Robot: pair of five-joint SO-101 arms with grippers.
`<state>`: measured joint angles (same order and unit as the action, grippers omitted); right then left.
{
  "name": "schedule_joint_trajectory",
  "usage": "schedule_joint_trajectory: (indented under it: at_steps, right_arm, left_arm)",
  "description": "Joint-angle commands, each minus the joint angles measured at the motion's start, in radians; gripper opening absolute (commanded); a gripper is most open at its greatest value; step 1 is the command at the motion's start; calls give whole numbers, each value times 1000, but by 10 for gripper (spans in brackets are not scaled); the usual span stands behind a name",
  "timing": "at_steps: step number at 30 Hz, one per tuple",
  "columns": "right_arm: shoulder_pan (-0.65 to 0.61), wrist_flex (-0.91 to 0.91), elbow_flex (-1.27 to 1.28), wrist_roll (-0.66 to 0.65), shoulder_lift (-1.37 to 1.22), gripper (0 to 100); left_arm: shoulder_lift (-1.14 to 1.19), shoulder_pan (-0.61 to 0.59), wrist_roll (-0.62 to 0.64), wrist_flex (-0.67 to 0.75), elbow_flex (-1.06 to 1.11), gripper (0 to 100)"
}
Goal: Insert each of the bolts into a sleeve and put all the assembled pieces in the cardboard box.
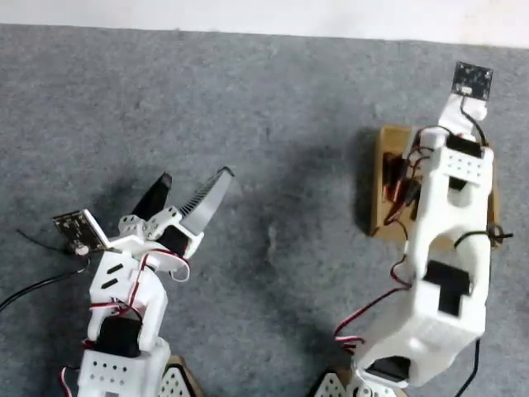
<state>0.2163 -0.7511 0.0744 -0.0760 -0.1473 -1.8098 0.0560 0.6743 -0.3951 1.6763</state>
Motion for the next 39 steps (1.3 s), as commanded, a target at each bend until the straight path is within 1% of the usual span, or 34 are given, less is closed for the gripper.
schedule_joint_trajectory:
  at_steps: [1,4,9,12,17,24,27,29,32,35,39]
  right_arm:
    - [-44,7,116,41,249,231]
    - [-99,84,344,63,449,231]
    - [-205,305,788,61,768,231]
    - [-257,398,1012,61,949,231]
    - [-305,421,1270,61,1230,231]
    - [-306,418,1564,61,1612,231]
    - [-306,352,1672,61,1774,231]
    - [-306,257,1722,61,1880,231]
    - [-306,73,1750,61,2002,231]
    - [-312,-1,1750,61,1965,231]
    - [-329,-88,1750,57,1936,231]
  left_arm:
    - [-5,-10,-12,-21,19,442]
    - [-5,10,-94,-49,19,442]
    - [-5,84,-218,-123,19,442]
    - [-5,122,-288,-170,19,442]
    - [-7,151,-350,-238,19,442]
    - [-12,171,-431,-338,19,442]
    - [-12,180,-462,-371,19,442]
    - [-10,177,-468,-384,19,442]
    - [-10,179,-468,-463,19,442]
    - [-7,185,-468,-566,19,443]
    - [-7,185,-468,-637,19,443]
